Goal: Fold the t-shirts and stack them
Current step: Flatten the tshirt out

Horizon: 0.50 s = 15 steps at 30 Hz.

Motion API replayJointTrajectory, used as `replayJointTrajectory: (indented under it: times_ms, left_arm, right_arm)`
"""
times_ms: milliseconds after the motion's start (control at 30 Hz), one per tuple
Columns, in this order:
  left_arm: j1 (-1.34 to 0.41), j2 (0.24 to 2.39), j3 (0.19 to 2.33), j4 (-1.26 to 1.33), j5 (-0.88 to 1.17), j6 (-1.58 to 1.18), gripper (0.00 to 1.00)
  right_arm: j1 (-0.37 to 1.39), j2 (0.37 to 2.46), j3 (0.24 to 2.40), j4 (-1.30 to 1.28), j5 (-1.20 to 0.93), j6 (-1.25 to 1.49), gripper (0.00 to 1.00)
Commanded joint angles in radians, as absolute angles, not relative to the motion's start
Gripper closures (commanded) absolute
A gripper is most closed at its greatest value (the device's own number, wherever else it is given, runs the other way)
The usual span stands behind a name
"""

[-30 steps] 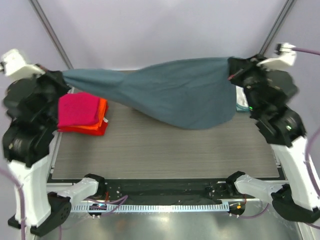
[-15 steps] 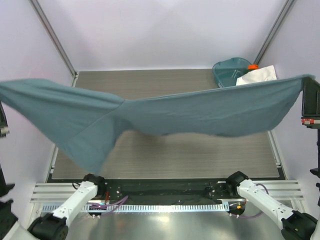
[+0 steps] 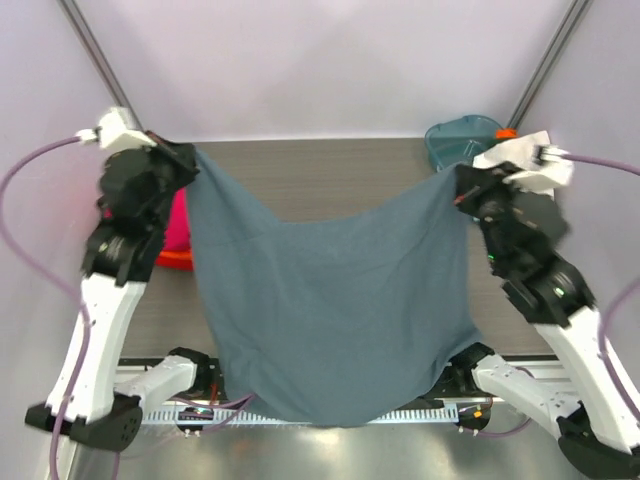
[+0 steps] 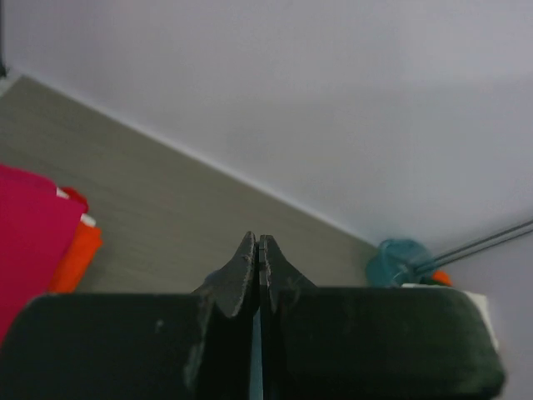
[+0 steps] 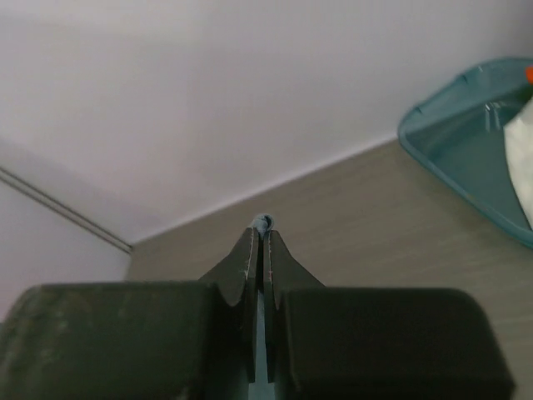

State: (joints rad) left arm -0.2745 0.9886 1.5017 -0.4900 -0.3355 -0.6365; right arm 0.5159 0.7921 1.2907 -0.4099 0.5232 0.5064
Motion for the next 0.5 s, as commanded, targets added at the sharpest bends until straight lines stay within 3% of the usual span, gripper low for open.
replayJointTrajectory:
  times_ms: [0,167,233,333,367,467]
  left_arm:
    - [-0.272,1.037,1.459,-0.396,-0.327,-0.69,0.99]
    - [-0.273,1.222,1.558,-0.31,-0.262,-0.752,1.0]
    - [-0.272,1.316,1.659,-0.31,-0.255,-0.749,0.99]
    - [-0.262,1.526,2.008,-0.353,-0.22,-0.689,1.0]
    - [-0.261,1.581,2.222,-0.373,-0.203,-0.657,0.99]
    - [-0.262,1.658,2.414,-0.227,-0.212,-0.565,0.99]
  right_arm:
    - [0.515,0.897,1.233,-0.387,0.618,0.555,0.99]
    - [0.445,1.124,1.32,-0.37,0.497,0.6,0.99]
    - [0.327,1.245,1.454,-0.368,0.33,0.639,0.99]
    - [0.145,1.412,1.701,-0.368,0.044,0.754,0.99]
    - [0.102,1.449,1.836,-0.371,-0.03,0.809,0.99]
    - [-0.049,1.6,2.128,-0.365,-0.268,0.859,0.99]
